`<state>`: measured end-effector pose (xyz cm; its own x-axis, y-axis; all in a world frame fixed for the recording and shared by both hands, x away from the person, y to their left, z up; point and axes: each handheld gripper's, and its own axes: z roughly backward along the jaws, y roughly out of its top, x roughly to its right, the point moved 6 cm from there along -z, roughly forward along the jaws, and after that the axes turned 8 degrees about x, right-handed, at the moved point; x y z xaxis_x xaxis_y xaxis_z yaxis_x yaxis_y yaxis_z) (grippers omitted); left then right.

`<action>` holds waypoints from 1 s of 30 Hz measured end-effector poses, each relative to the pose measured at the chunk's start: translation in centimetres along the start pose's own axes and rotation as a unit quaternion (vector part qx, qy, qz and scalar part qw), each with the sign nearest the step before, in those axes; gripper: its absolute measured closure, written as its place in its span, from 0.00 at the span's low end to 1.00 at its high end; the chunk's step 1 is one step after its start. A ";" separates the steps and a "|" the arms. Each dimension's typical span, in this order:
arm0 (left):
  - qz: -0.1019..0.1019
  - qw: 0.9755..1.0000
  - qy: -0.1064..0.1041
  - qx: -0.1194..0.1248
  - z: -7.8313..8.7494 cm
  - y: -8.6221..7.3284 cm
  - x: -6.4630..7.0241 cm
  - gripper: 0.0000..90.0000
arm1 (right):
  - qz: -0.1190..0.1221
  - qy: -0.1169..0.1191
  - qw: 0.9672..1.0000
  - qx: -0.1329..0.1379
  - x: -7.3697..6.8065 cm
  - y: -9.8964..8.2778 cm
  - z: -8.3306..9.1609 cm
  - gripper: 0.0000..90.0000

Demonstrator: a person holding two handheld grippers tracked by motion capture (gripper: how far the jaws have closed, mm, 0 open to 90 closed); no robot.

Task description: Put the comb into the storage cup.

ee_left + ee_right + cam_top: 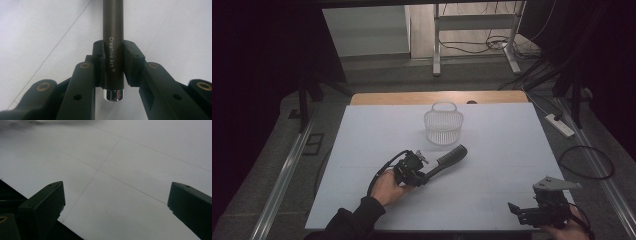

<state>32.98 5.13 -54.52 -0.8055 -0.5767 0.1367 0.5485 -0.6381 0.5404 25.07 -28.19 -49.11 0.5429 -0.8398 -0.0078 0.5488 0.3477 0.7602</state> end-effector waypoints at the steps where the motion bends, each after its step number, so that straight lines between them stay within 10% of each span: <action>1: -0.001 1.000 0.000 0.003 0.1 0.0 0.0 0.81 | 0.000 0.000 1.000 0.000 0.0 0.0 0.0 0.02; 30: -0.009 0.996 -0.002 0.085 4.3 -0.2 1.3 0.81 | 0.032 0.035 0.998 0.038 -0.8 0.5 0.5 0.00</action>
<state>30.83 6.71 -50.88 -0.8162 -0.5631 0.1295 0.4884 -0.5524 0.6755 24.55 -27.55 -48.39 0.6195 -0.7850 -0.0014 0.4631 0.3641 0.8081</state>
